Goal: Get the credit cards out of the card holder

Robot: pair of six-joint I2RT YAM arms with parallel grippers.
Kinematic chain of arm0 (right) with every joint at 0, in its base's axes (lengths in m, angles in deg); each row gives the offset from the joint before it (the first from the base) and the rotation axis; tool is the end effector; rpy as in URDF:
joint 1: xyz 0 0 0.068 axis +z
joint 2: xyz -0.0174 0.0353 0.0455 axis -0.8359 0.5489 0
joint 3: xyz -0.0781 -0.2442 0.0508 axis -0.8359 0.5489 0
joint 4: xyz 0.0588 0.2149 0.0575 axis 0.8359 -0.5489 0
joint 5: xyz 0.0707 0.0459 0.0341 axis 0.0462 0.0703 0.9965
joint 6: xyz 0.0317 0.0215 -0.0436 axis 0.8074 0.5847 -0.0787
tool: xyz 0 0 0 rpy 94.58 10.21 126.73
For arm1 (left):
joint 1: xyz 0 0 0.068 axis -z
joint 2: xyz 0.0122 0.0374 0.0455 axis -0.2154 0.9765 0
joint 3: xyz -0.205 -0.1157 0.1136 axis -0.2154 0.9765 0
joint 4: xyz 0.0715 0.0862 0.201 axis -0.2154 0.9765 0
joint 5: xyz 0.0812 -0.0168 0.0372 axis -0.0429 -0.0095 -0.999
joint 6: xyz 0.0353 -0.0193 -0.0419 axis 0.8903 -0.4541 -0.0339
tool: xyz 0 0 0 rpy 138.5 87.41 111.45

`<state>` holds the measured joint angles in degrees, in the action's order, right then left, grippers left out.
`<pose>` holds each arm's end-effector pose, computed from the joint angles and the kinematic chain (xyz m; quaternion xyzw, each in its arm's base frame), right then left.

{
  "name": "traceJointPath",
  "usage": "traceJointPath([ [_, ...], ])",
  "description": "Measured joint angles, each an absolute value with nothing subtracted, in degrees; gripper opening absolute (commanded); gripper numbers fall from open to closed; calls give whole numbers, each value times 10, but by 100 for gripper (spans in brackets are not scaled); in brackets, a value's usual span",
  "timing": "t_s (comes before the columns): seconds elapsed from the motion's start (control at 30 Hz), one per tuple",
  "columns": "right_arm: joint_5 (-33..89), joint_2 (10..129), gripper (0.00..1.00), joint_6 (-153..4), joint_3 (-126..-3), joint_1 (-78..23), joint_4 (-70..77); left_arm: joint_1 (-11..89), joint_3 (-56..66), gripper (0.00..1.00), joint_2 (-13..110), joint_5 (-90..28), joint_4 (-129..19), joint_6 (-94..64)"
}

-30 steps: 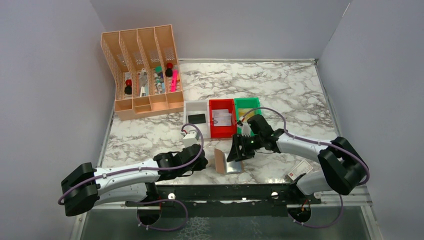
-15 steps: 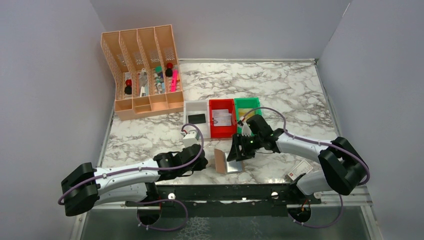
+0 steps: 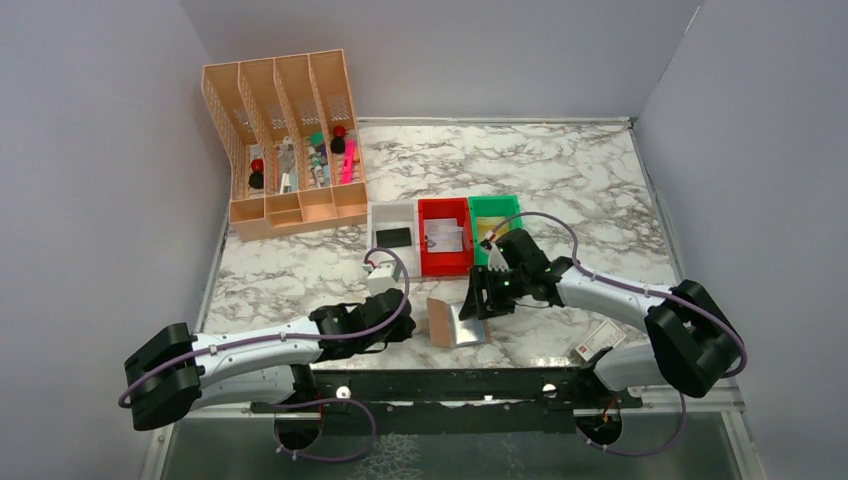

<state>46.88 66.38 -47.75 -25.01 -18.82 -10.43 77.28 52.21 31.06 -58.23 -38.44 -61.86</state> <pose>0.1669 0.1532 0.1703 -0.0989 0.9301 0.3394 0.1000 0.0854 -0.1505 0.1793 -0.0088 0.9209 -0.2437 0.3041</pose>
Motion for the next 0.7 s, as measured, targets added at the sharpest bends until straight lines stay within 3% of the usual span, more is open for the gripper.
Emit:
traceJointPath([
  [0.7,538,714,60,-469,-251,-188,-42,773,522,0,353,-568,-397,-611],
])
